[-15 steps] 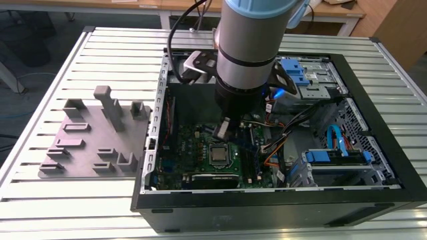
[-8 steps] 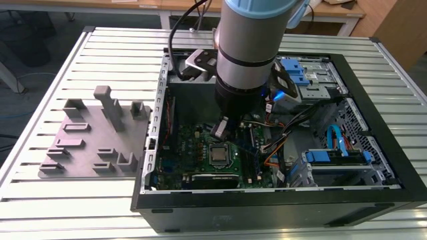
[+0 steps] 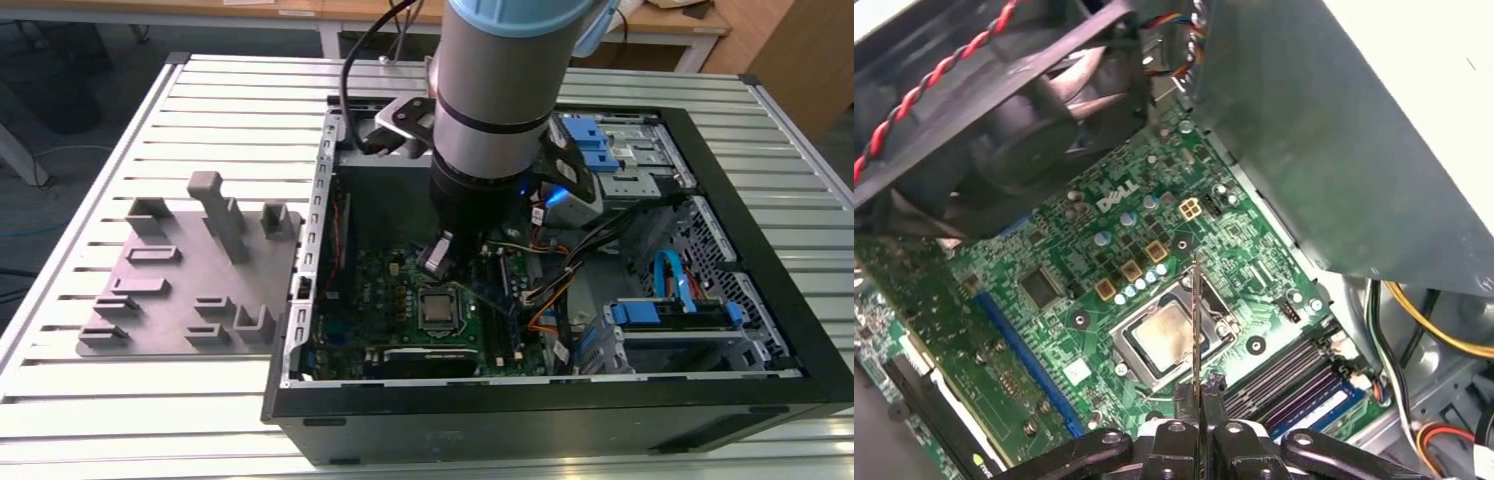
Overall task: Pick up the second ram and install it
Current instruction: 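Insert the second ram into the second slot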
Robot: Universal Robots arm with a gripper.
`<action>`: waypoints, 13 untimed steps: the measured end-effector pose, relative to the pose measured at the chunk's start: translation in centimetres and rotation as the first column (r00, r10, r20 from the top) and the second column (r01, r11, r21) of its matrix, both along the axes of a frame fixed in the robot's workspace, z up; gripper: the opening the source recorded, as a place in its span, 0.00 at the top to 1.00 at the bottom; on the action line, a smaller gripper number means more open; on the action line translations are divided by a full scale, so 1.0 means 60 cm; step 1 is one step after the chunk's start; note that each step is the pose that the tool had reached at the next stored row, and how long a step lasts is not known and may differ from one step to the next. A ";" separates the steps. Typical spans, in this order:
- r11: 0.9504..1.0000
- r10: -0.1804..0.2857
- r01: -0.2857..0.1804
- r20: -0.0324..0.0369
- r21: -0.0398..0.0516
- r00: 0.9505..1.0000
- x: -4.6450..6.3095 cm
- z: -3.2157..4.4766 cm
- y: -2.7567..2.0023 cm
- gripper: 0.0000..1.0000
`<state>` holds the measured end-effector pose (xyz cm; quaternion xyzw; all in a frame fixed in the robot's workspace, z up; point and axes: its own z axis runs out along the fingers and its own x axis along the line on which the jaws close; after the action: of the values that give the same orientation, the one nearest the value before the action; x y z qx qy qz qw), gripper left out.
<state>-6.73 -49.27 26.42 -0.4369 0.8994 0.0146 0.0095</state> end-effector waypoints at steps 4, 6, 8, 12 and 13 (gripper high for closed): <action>0.999 -0.042 0.042 0.000 0.000 0.999 0.000 0.000 0.0000 0.89; 0.998 -0.063 0.063 0.000 0.000 0.998 0.000 0.000 0.0000 0.89; 0.997 -0.083 0.083 0.000 0.000 0.997 0.000 0.000 0.0000 0.89; 0.992 -0.123 0.123 0.000 0.000 0.992 0.000 0.000 0.0000 0.89; 0.991 -0.132 0.132 0.000 0.000 0.991 0.000 0.000 0.0000 0.89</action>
<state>-6.73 -49.27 26.41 -0.3762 0.9264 0.0139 0.0105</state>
